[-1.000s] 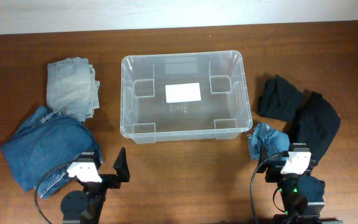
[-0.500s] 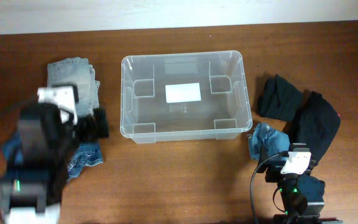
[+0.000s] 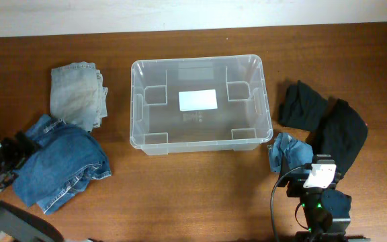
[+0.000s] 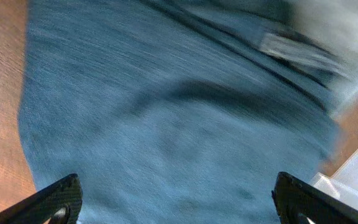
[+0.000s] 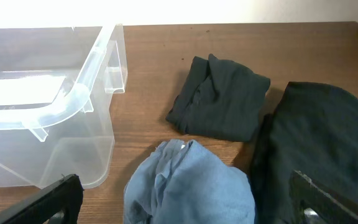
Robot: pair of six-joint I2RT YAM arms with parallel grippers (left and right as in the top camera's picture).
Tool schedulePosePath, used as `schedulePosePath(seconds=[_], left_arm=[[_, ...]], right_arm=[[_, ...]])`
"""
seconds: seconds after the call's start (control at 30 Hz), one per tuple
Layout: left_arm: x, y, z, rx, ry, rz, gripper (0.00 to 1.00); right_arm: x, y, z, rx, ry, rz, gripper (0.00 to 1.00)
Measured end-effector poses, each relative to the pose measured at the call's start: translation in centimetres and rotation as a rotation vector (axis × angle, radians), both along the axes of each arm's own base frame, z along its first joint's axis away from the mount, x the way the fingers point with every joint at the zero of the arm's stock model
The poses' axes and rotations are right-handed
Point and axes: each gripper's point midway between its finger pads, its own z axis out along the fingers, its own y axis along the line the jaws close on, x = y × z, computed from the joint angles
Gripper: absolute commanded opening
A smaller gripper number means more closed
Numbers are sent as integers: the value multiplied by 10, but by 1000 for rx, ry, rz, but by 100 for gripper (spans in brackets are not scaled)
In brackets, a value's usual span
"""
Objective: Pack container
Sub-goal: 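Reach the left gripper down and grasp the dark blue jeans, then lift the dark jeans with the left gripper and lower into the bin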
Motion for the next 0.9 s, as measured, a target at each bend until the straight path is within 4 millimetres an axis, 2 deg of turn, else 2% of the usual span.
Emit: schedulePosePath(seconds=[0.07,0.13,0.2,0.33,0.47,0.6,0.7,0.8,0.83,0.9], left_arm=[[-14,19,-39,-126,20,68,89],[-23,26,-56,-199,13,104,89],[-31,41,-64,-248,-58,156,94],[-38,65,-61,-221,-148,196,97],[-26,61,-74,-241,-180,136,97],[-24,58,-90,-244,-153,109,96],[-23,58,-91,-239,-151,103,97],[-12,51,-92,-239,-151,66,96],[-6,45,-93,-243,-150,40,93],[9,33,-94,-239,-140,-19,66]], right_arm=[[0,0,0,0,0,0,98],[0,0,0,0,0,0,98],[0,0,0,0,0,0,98],[0,0,0,0,0,0,98],[0,0,0,0,0,0,98],[0,0,0,0,0,0,98],[0,0,0,0,0,0,99],[0,0,0,0,0,0,98],[0,0,0,0,0,0,98],[0,0,0,0,0,0,98]])
